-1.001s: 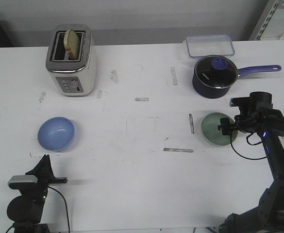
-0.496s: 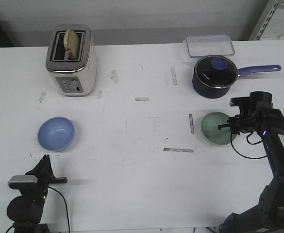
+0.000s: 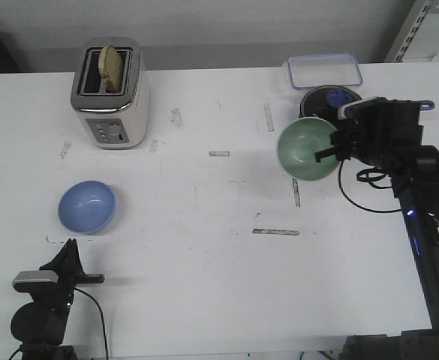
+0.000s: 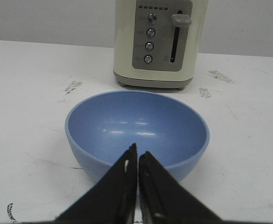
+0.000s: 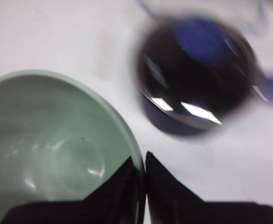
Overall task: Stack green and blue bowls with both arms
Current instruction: 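Carry the green bowl with the right gripper toward the table center and set it down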
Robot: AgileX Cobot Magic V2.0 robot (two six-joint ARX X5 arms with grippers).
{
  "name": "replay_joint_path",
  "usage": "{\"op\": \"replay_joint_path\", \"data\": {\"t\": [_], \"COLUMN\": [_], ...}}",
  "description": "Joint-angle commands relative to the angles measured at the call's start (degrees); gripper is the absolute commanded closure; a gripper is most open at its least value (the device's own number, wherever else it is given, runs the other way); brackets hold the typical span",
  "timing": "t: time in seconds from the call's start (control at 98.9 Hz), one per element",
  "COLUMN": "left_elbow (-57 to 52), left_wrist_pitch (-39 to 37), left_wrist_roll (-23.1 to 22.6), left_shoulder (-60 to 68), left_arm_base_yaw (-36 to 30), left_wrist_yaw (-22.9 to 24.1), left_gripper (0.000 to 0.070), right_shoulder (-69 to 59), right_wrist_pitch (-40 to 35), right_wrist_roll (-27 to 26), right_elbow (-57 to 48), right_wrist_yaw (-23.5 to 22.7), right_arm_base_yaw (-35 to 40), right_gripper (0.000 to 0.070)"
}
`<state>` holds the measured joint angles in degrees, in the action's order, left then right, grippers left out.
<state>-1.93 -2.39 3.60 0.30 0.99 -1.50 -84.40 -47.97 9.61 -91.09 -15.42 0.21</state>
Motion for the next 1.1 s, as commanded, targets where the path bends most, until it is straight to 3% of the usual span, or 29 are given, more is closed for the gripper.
{"op": "replay_joint_path", "data": {"t": [0.0,0.263,0.475,0.789,1.092], "left_elbow": [1.22,1.22,1.22,1.22,1.22], "left_wrist_pitch": [-0.59,-0.55,-0.46,-0.48,-0.44], "left_wrist_roll": [0.11,0.11,0.11,0.11,0.13], "left_shoulder": [-0.07,-0.07,-0.07,-0.07,-0.07], "left_arm_base_yaw": [0.00,0.00,0.00,0.00,0.00], "left_wrist_yaw": [-0.02,0.00,-0.02,-0.02,-0.02], "left_gripper": [0.0699,0.0699,0.0699,0.0699,0.0699], "right_shoulder": [-1.05,-4.74,-12.15,-23.61,-24.85], "right_wrist_pitch": [0.61,-0.39,-2.62,-3.63,-3.96], "right_wrist_roll": [-3.48,-4.24,-3.78,-1.62,-0.33], "right_elbow": [-1.09,-0.94,-0.70,-0.70,-0.68], "right_wrist_yaw": [-1.99,-2.75,-2.58,-2.56,-2.34], "right_arm_base_yaw": [4.28,22.03,31.47,35.91,35.78], "right_gripper": [0.0695,0.0695,0.0695,0.0695,0.0694]}}
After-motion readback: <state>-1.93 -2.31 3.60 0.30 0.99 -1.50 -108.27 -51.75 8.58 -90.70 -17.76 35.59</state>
